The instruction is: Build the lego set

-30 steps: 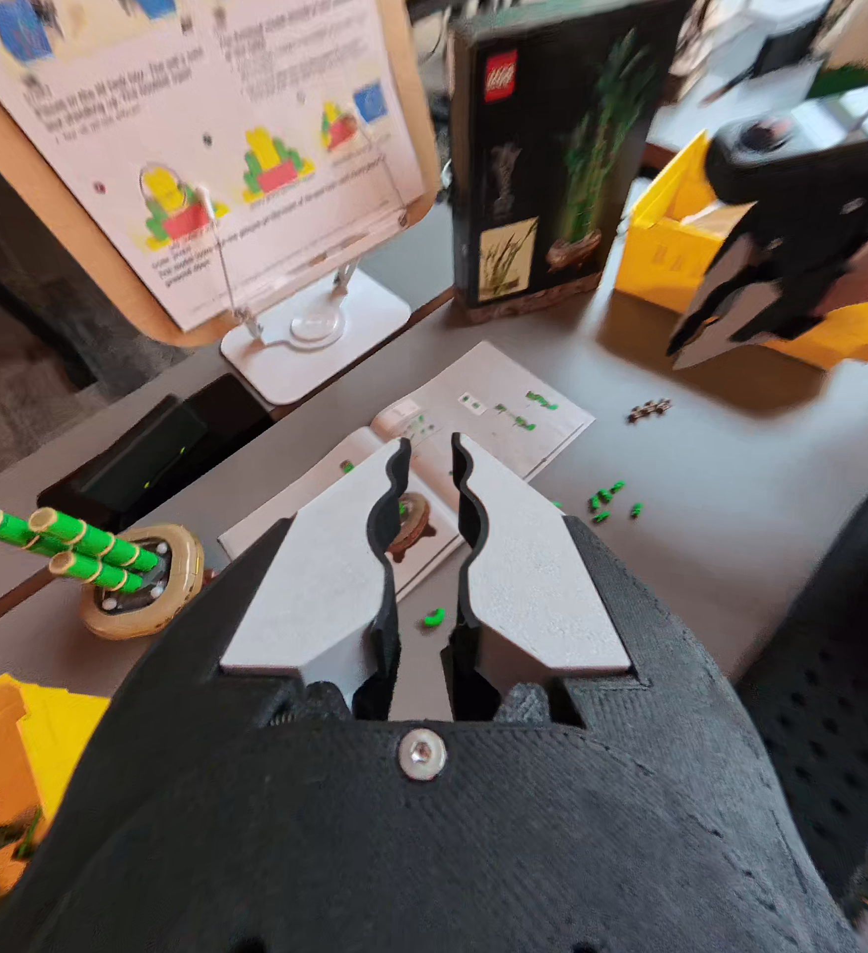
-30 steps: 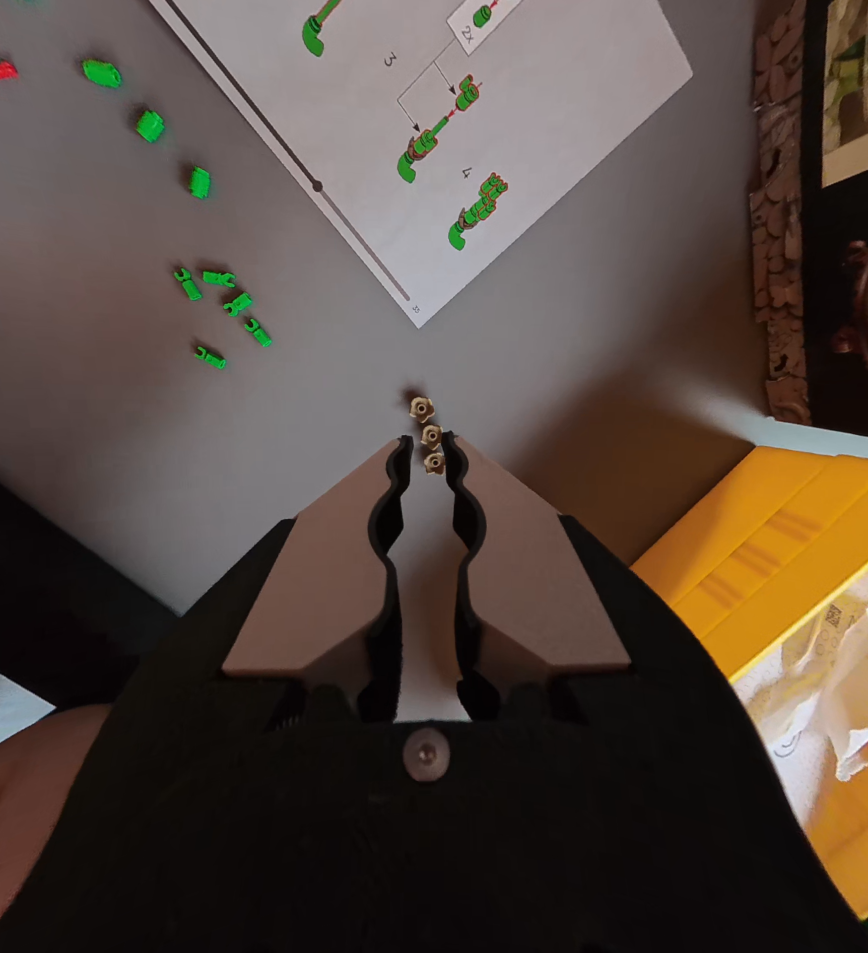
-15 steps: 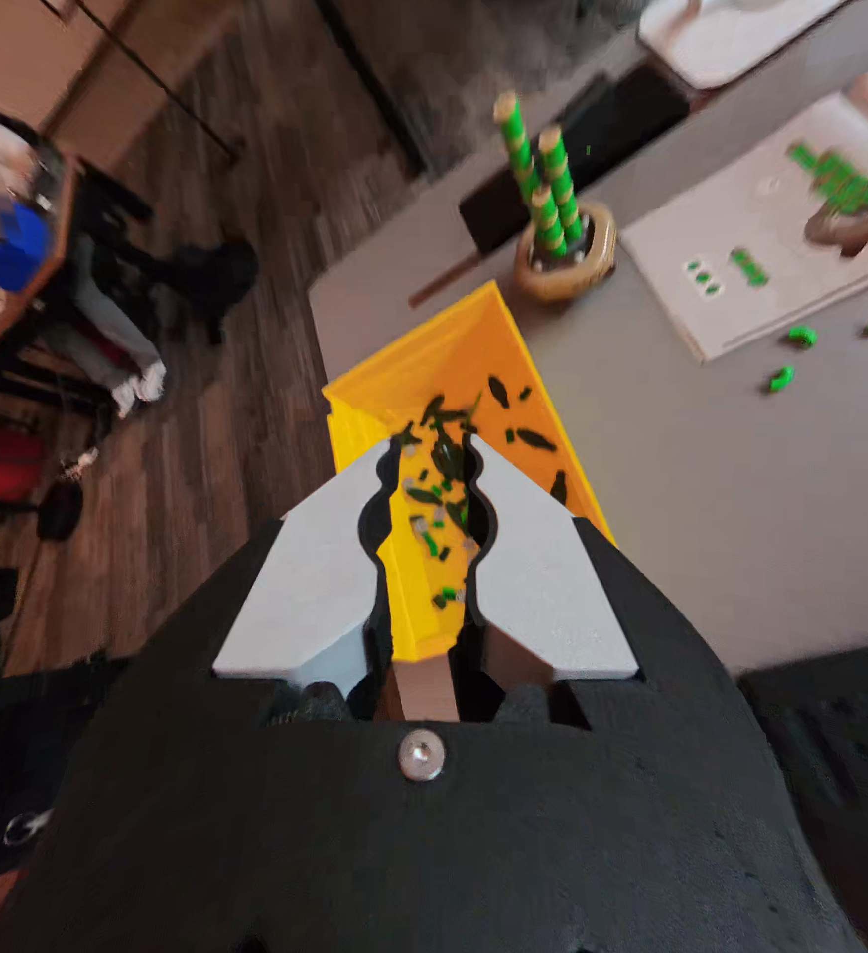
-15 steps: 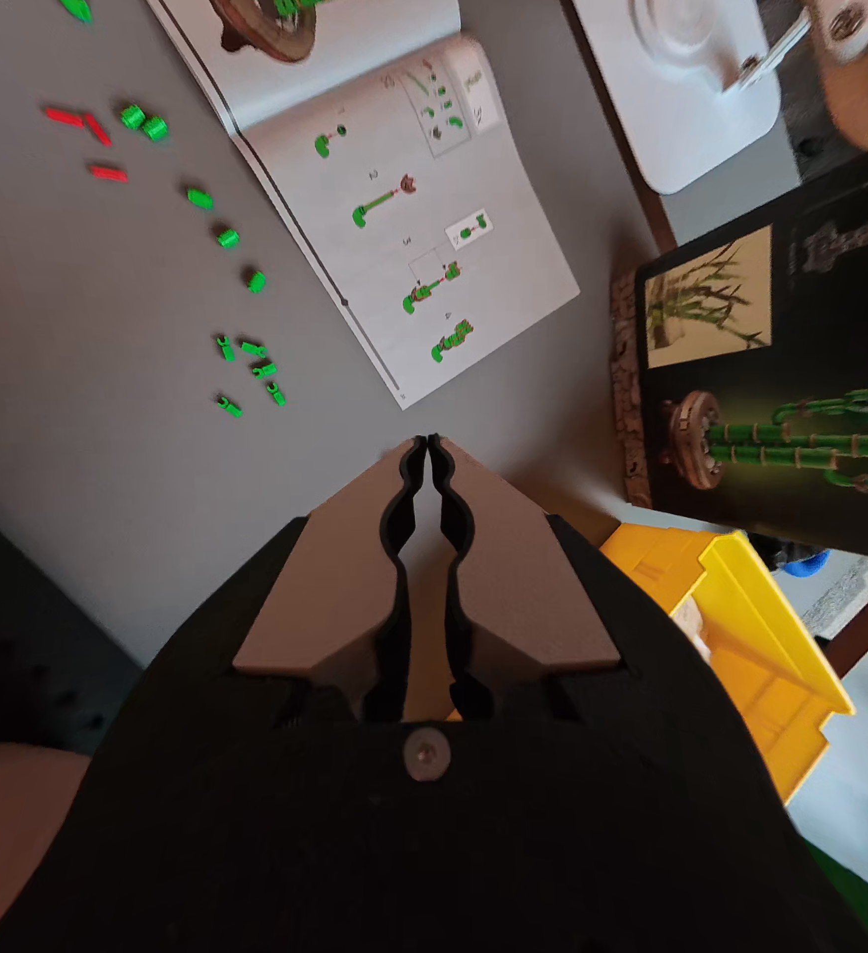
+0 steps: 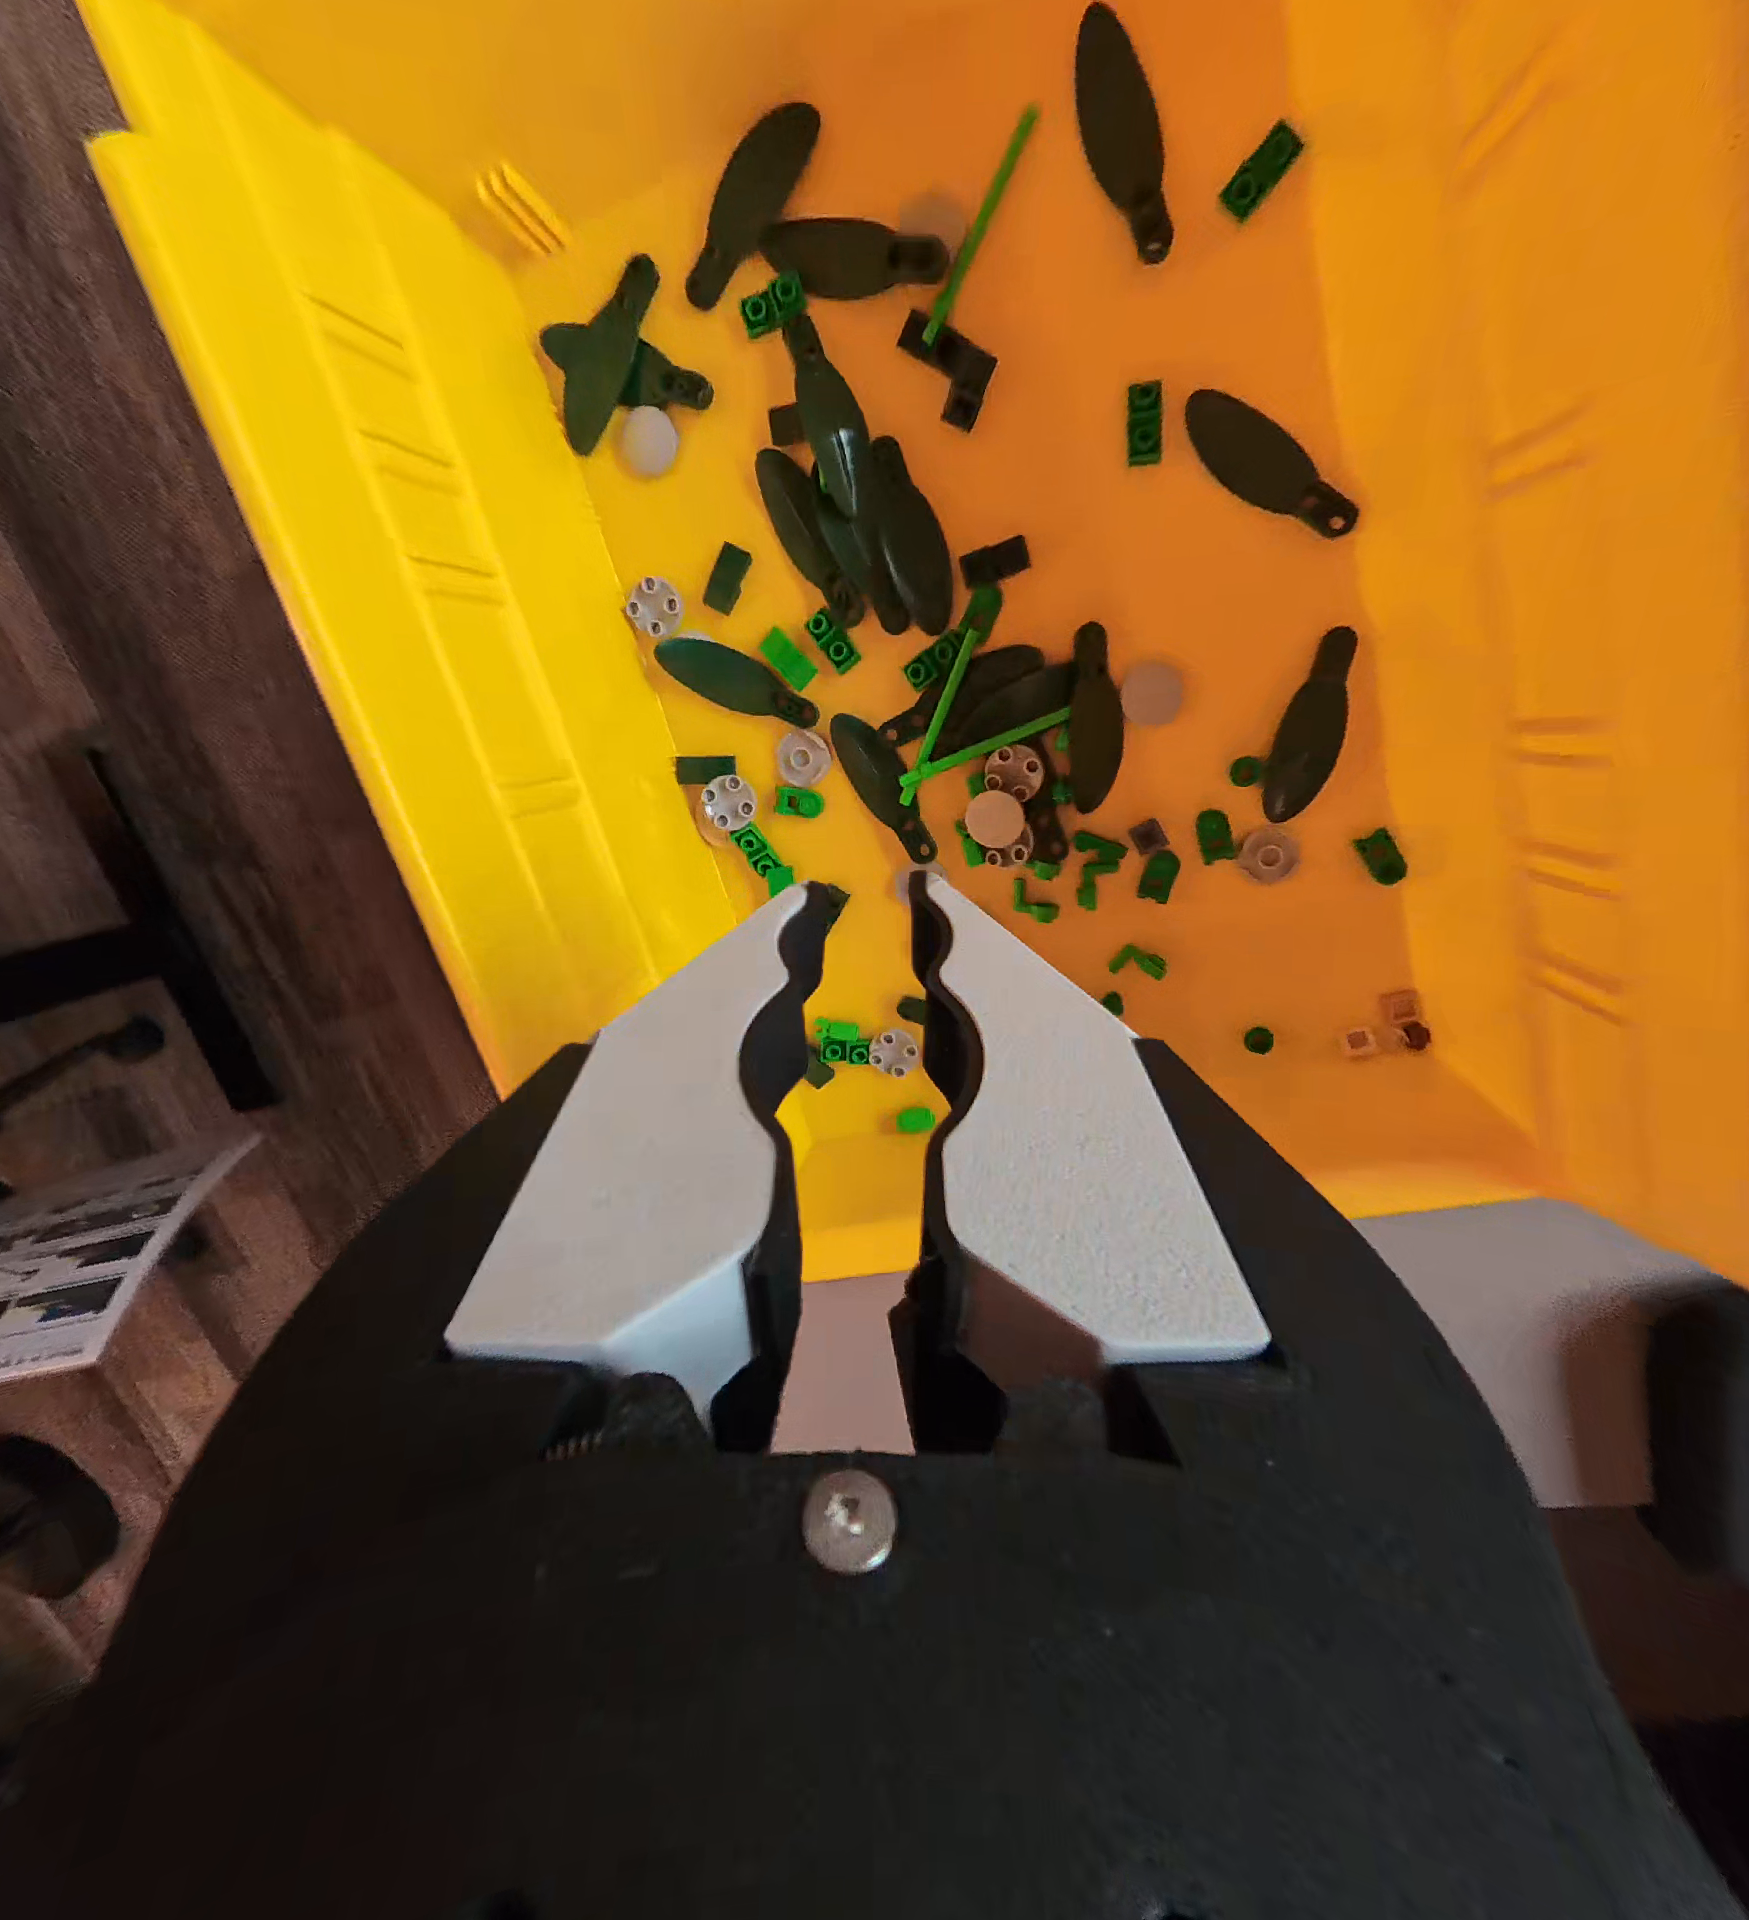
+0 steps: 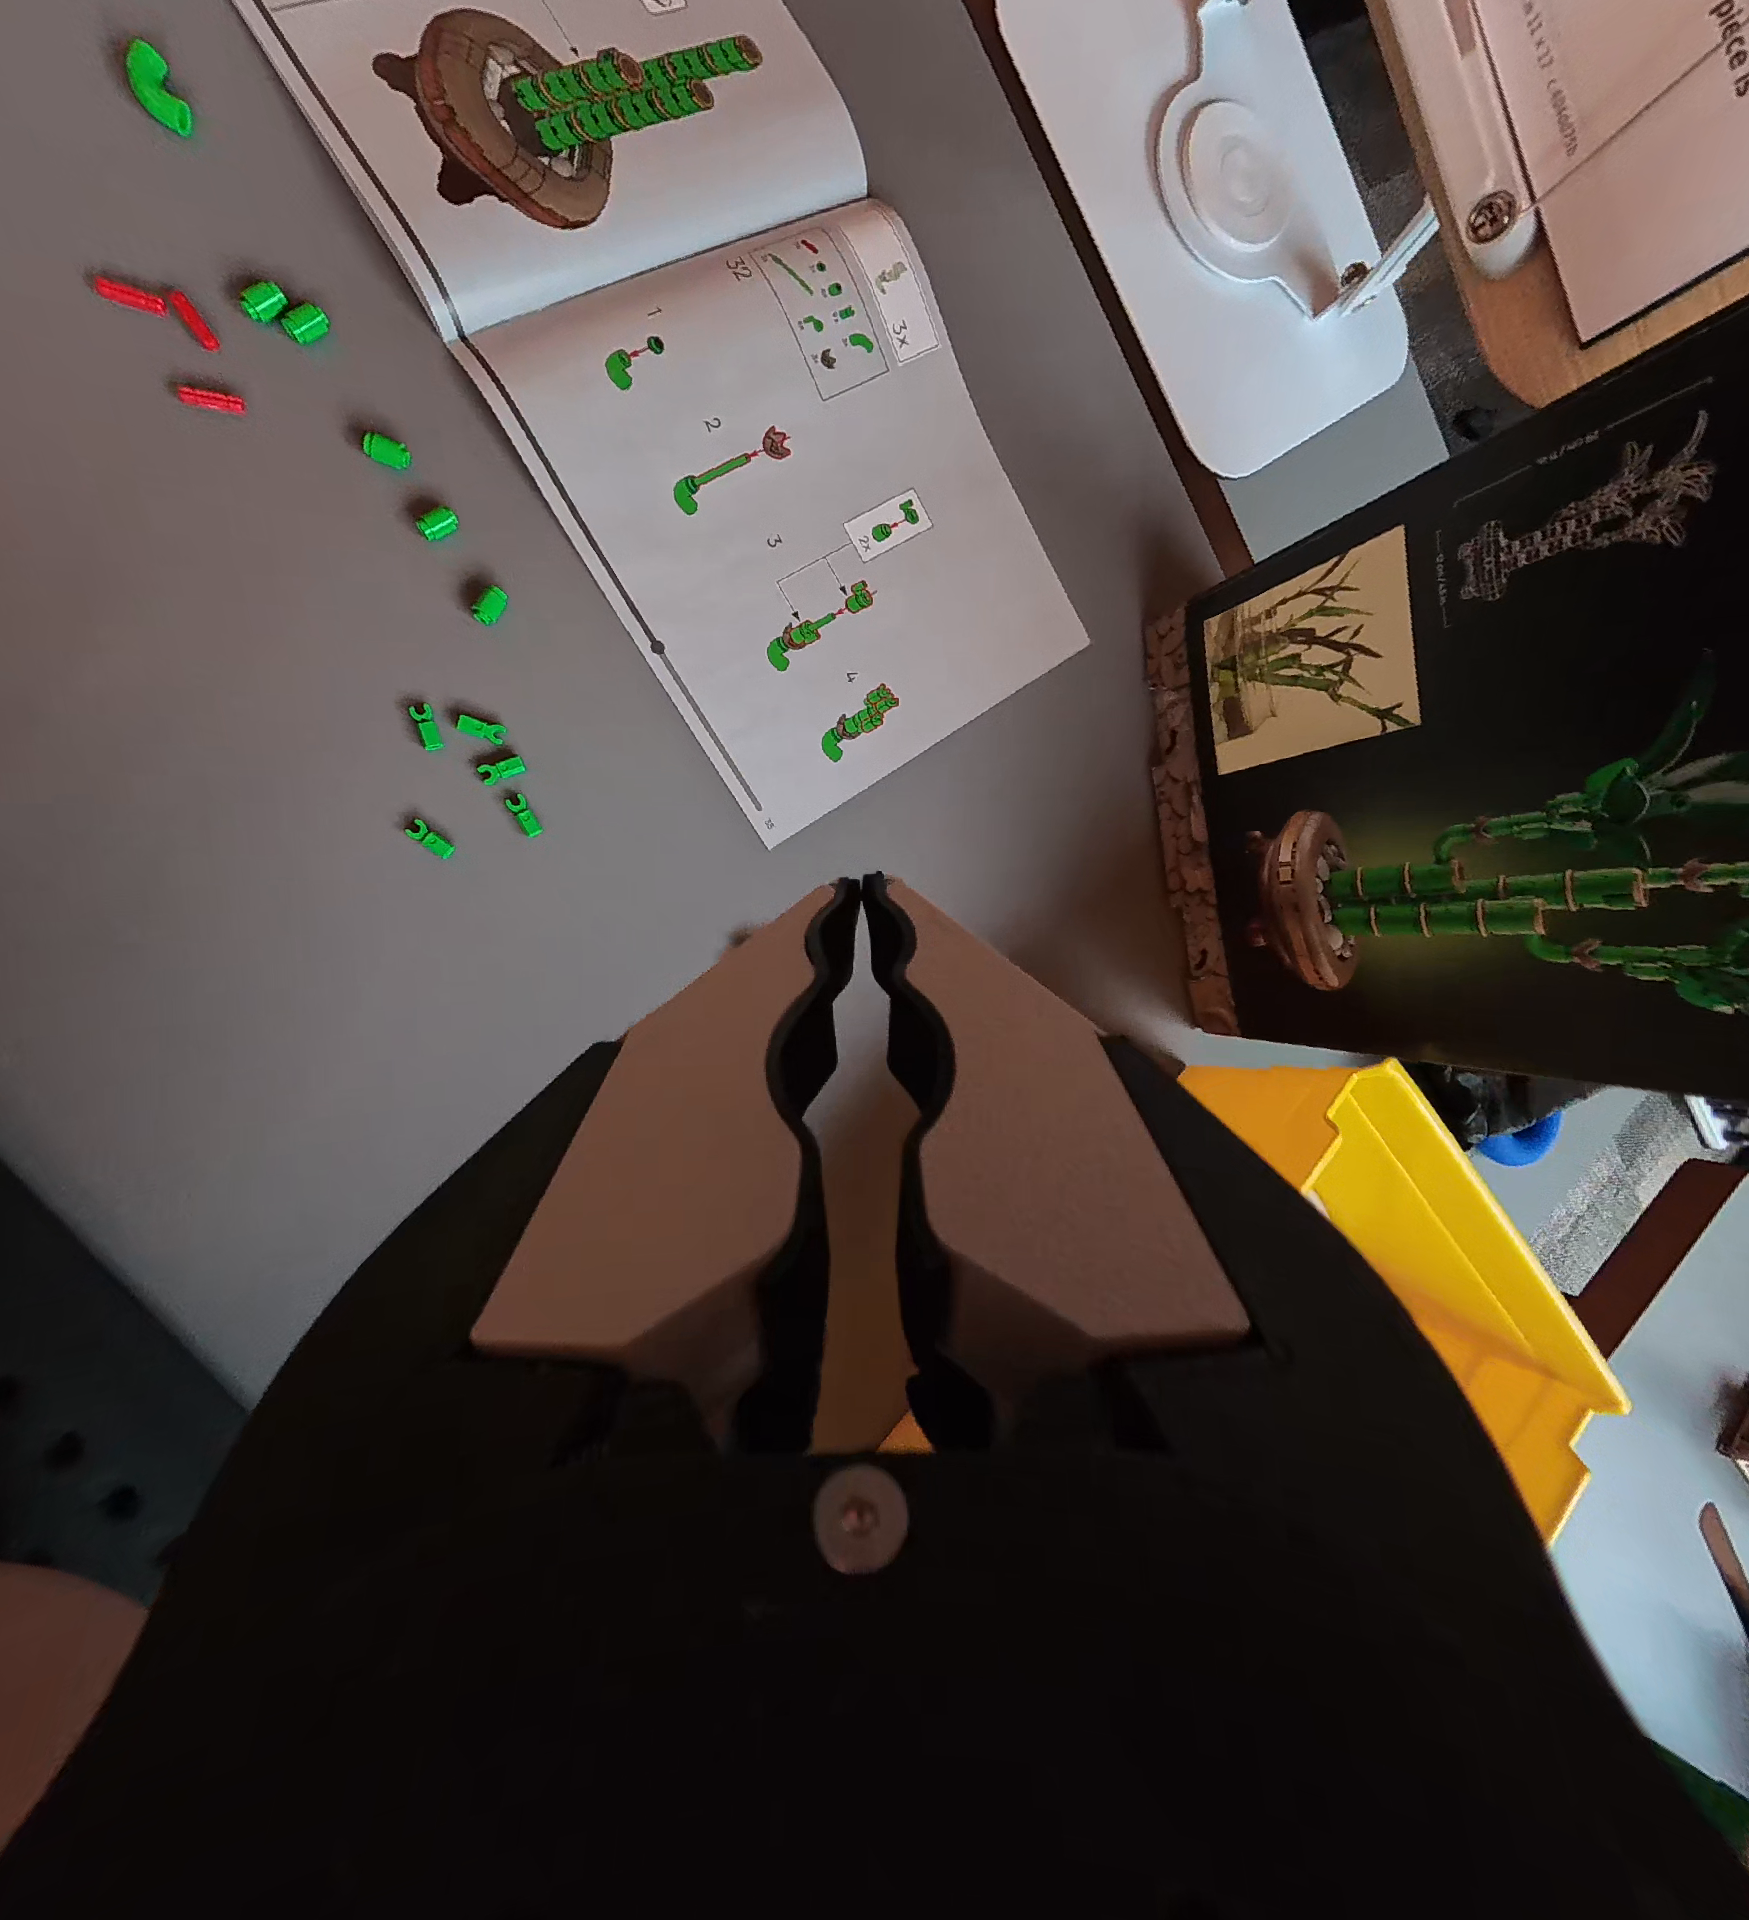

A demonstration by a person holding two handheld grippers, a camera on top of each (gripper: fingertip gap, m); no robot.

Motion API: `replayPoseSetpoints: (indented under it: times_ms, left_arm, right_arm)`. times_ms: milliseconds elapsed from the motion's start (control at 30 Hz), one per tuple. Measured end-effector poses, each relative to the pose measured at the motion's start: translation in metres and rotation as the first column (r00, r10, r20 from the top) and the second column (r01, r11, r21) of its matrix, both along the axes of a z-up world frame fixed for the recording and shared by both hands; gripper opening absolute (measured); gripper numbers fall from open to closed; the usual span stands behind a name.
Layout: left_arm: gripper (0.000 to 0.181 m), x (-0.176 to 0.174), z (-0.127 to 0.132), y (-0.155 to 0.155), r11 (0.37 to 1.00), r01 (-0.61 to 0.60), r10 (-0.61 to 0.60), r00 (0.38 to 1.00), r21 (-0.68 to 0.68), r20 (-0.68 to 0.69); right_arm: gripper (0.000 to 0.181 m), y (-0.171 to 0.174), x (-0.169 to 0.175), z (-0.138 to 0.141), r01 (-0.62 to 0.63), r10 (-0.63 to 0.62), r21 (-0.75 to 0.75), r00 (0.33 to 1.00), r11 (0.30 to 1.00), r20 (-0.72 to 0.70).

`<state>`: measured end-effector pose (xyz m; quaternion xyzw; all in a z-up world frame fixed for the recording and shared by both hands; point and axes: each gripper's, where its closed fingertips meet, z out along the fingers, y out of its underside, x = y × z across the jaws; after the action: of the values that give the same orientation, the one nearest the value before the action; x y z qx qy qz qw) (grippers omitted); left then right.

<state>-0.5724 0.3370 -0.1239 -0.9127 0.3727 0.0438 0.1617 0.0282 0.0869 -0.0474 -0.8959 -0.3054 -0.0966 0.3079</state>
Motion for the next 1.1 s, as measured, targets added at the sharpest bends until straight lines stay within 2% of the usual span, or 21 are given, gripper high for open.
replayPoseSetpoints:
  times_ms: [33, 233, 433, 567, 767, 1100]
  left_arm:
    - [0.014, 0.0, -0.003, 0.004, 1.0, -0.008, 0.009, 1.0, -0.011, 0.006]
    - [0.018, 0.012, -0.016, 0.018, 0.995, -0.049, 0.055, 0.996, -0.082, 0.07]
    - [0.02, 0.015, -0.036, -0.004, 0.972, -0.048, 0.063, 0.996, -0.231, 0.058]
    - [0.025, 0.002, -0.045, -0.018, 0.961, -0.061, 0.064, 0.998, -0.27, 0.003]
    - [0.025, -0.009, -0.05, -0.036, 0.943, -0.065, 0.073, 0.997, -0.326, 0.015]
    - [0.019, -0.008, -0.063, -0.065, 0.903, -0.032, 0.045, 0.999, -0.428, 0.02]
  right_arm:
    - [0.001, -0.001, 0.002, 0.0, 0.006, -0.006, 0.003, 1.0, 1.0, -0.004]
    - [0.001, -0.004, 0.011, -0.001, 0.028, -0.028, 0.0, 0.999, 1.0, -0.016]
    - [0.001, -0.004, 0.014, -0.005, 0.029, -0.03, -0.01, 0.999, 1.0, -0.021]
    - [0.001, -0.001, 0.016, -0.007, 0.028, -0.028, -0.012, 1.0, 1.0, -0.008]
    - [0.001, -0.001, 0.019, -0.01, 0.039, -0.039, -0.023, 0.999, 0.999, -0.01]
    - [0.001, 0.001, 0.018, -0.014, 0.031, -0.031, -0.036, 1.0, 0.999, -0.001]
